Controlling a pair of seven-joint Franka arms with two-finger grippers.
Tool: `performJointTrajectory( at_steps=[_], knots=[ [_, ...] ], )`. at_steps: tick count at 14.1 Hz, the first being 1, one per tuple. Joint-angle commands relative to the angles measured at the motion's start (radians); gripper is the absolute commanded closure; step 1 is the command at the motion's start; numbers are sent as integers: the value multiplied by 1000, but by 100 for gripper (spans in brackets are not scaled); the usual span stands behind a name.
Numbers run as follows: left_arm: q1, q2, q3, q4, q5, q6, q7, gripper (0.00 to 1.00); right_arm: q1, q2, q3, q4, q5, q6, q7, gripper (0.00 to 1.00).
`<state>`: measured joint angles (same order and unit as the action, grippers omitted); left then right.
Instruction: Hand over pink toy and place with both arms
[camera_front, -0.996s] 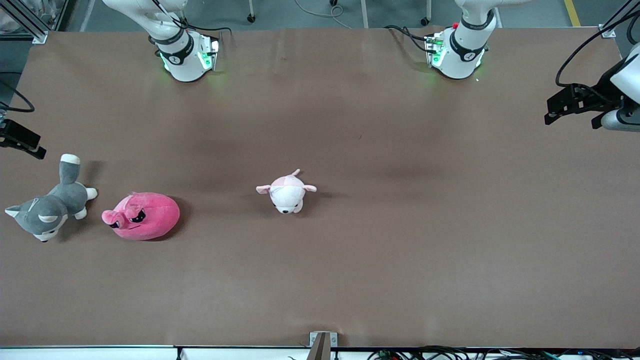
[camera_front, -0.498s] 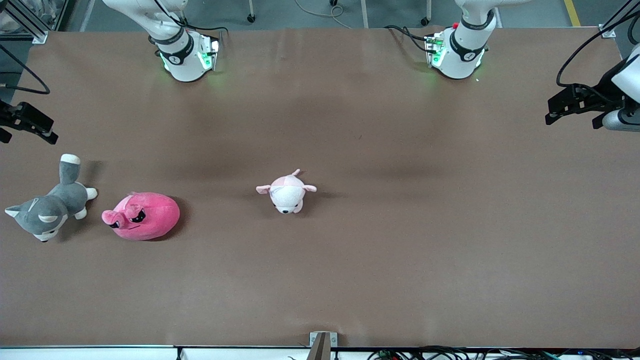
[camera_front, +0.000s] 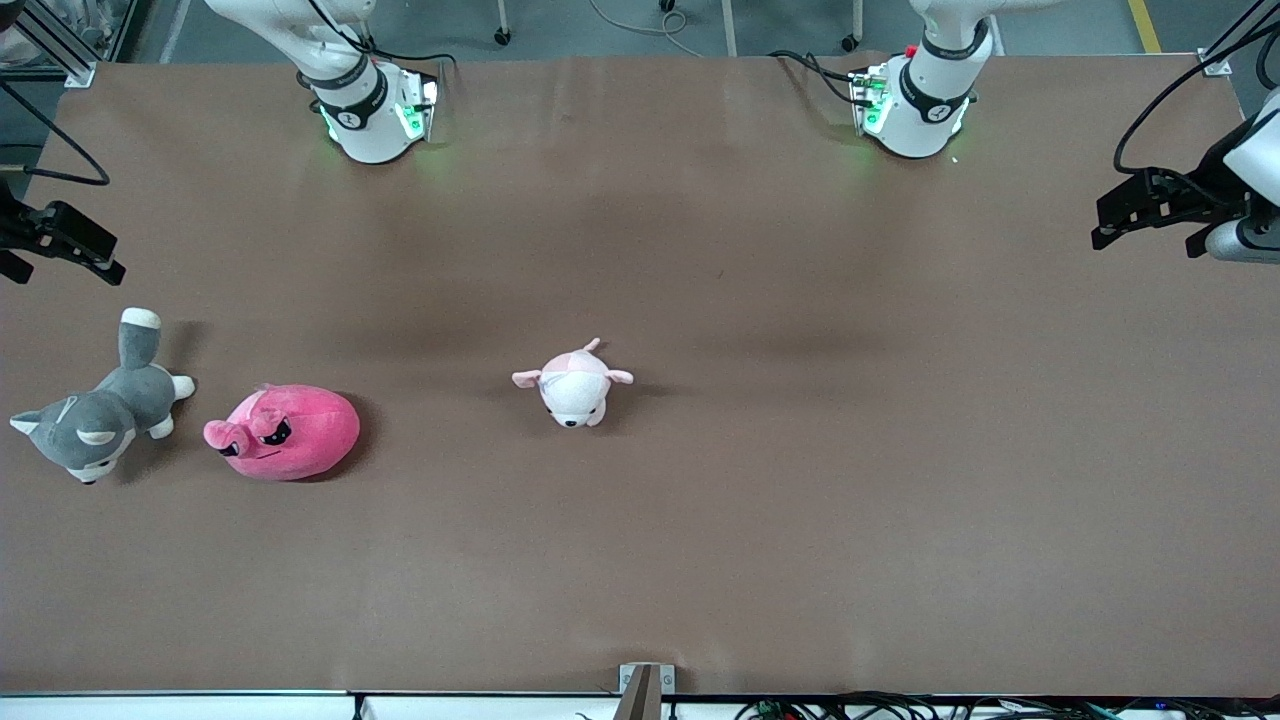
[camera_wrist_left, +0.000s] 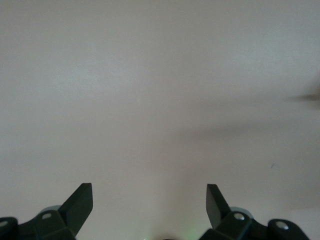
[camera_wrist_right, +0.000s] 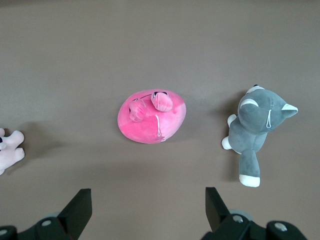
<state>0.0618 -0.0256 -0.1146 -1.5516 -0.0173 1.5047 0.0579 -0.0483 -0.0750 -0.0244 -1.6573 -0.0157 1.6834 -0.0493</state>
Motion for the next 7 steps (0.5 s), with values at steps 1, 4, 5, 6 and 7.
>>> performJointTrajectory(
  at_steps=[1, 4, 5, 6, 7],
  knots=[
    [-3, 7, -7, 21, 17, -18, -3, 0, 1, -20, 3, -21, -4, 7, 0, 0],
    [-22, 7, -10, 21, 13, -17, -16, 0, 1, -19, 3, -21, -4, 7, 0, 0],
    [-25, 7, -11, 21, 13, -18, -23, 0, 1, -19, 3, -21, -4, 7, 0, 0],
    [-25, 7, -14, 19, 13, -18, -23, 0, 1, -19, 3, -21, -4, 7, 0, 0],
    [-25, 7, -14, 21, 13, -17, -23, 0, 1, -19, 3, -21, -6, 5, 0, 0]
  ],
)
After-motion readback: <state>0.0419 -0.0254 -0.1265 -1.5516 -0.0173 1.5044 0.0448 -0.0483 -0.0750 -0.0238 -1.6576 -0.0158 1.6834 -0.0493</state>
